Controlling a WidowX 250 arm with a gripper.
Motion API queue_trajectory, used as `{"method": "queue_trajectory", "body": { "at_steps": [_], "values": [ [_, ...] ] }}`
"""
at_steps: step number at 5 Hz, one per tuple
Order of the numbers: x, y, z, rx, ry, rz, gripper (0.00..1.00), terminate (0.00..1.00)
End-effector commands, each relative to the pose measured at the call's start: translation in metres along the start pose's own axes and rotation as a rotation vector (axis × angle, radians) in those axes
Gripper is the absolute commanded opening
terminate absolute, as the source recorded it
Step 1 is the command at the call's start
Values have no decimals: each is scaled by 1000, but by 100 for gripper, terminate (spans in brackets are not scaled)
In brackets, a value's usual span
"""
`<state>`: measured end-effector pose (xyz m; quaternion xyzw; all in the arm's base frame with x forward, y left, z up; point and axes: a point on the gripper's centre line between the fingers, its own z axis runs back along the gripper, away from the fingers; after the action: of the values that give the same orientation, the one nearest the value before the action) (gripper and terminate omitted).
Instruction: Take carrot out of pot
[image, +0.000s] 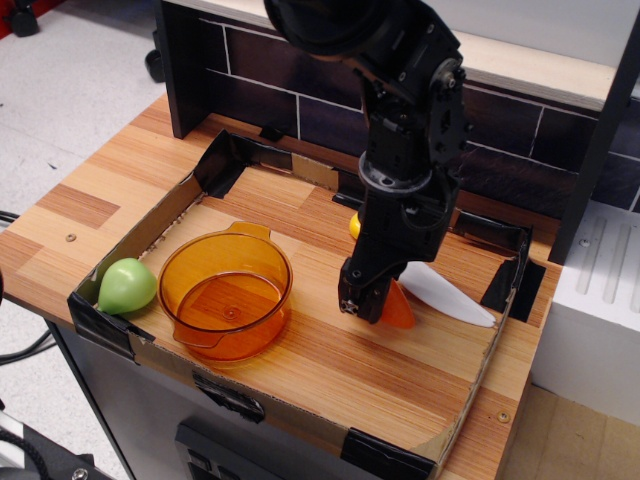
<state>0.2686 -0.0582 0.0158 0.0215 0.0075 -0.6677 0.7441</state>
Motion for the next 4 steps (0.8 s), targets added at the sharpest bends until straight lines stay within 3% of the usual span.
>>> {"method": "queue_trajectory", "body": {
  "at_steps": [1, 3, 4],
  "values": [
    [-8, 11, 6, 11, 9, -2, 100, 0],
    [-11, 14, 26, 23, -15, 34, 100, 0],
    [-10, 18, 61, 64, -54, 77, 100, 0]
  ]
}}
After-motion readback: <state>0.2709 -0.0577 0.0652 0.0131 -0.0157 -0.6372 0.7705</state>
